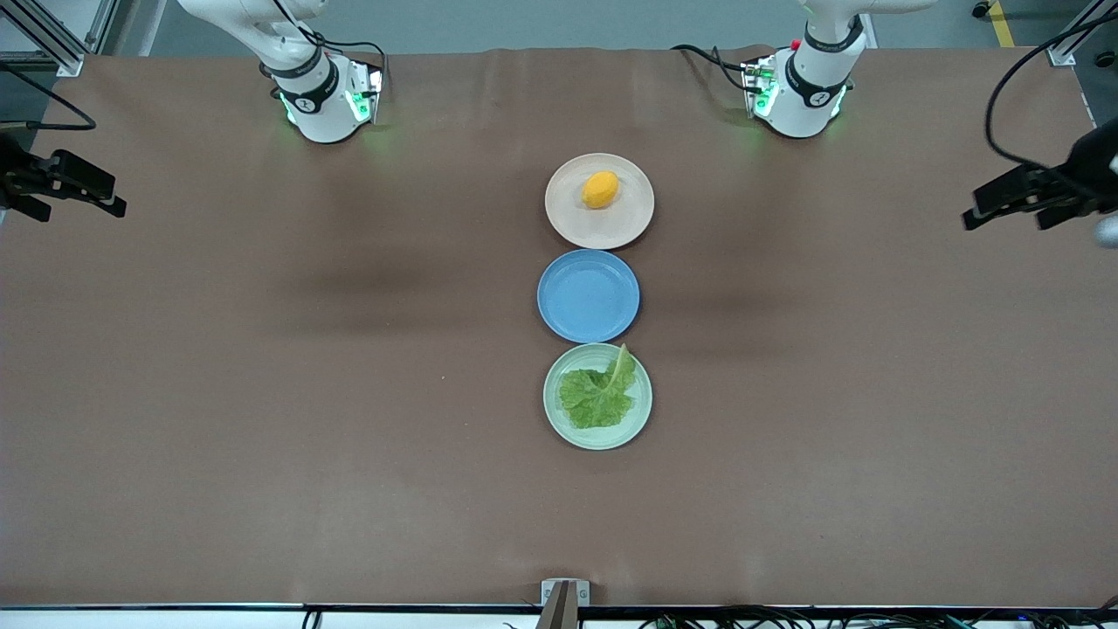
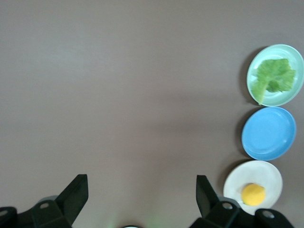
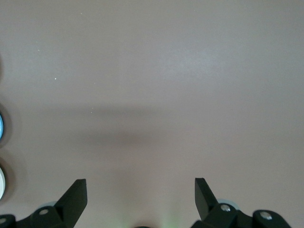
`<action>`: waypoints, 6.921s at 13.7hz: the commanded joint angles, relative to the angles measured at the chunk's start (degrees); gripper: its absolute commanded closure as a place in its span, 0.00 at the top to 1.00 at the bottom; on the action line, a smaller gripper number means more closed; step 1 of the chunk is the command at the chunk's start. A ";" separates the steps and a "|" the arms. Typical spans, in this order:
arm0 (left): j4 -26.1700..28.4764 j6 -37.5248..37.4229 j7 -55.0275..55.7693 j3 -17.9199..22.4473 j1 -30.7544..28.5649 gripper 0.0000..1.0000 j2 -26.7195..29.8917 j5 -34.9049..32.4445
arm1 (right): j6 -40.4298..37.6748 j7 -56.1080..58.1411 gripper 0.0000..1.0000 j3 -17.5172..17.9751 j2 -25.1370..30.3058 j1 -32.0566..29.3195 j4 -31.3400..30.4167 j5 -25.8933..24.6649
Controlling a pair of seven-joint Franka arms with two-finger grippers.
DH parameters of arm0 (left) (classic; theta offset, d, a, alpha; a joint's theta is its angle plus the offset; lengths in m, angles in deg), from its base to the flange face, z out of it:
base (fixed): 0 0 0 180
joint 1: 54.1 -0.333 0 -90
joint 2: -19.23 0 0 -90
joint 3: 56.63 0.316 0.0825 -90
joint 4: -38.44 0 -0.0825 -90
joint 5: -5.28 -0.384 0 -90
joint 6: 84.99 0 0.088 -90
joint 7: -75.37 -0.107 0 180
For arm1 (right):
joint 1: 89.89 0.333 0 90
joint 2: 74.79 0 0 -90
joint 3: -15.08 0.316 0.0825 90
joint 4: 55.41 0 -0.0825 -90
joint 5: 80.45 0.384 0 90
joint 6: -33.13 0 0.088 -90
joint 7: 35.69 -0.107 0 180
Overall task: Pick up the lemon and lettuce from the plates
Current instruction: 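Reach the left gripper down to the lettuce on the green plate, then grasp the lettuce with the left gripper while the right gripper reaches the lemon, then close the right gripper on the yellow lemon on the cream plate, then lift the lettuce with the left gripper while the right gripper lifts the lemon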
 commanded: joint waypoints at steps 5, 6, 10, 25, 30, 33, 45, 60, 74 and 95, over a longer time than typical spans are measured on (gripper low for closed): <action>-3.99 4.29 17.80 -0.03 11.38 1.00 -10.83 1.28 | 0.35 0.09 1.00 0.48 0.66 -0.15 0.57 -0.82; -4.17 6.22 20.52 -0.03 13.05 1.00 -12.77 1.28 | 0.35 -0.17 1.00 0.48 0.04 -0.15 0.75 -0.82; -6.70 15.54 35.89 0.15 21.14 1.00 -21.29 1.10 | 2.88 -0.08 1.00 0.22 -5.31 -0.85 1.72 -1.34; -9.36 58.62 92.79 -0.03 33.28 1.00 -44.85 6.73 | 11.13 -41.76 1.00 0.92 -11.74 21.35 -3.88 -0.31; -9.27 58.62 93.50 -0.03 34.60 1.00 -48.11 6.73 | 26.61 -71.93 1.00 1.10 -10.33 39.72 -15.41 2.26; -9.18 58.71 93.50 -0.03 34.95 1.00 -48.82 6.73 | 35.21 -85.39 1.00 1.10 -10.42 47.90 -20.15 2.35; -9.01 58.80 92.62 -0.90 35.65 0.99 -50.67 6.64 | 49.39 -113.90 1.00 1.10 -35.72 66.82 -11.12 2.35; -9.00 58.36 92.89 -0.99 35.66 0.09 -49.44 6.29 | 49.13 -116.72 0.53 1.01 -39.16 73.59 -9.27 2.09; 3.10 24.99 65.44 -1.08 22.84 0.02 -21.34 6.11 | 32.60 -54.02 0.03 0.75 -12.01 35.40 -20.07 1.91; 40.48 61.16 12.55 -1.17 7.36 0.08 -17.53 -2.94 | 70.30 2.82 0.04 0.92 -21.57 9.25 -44.51 2.26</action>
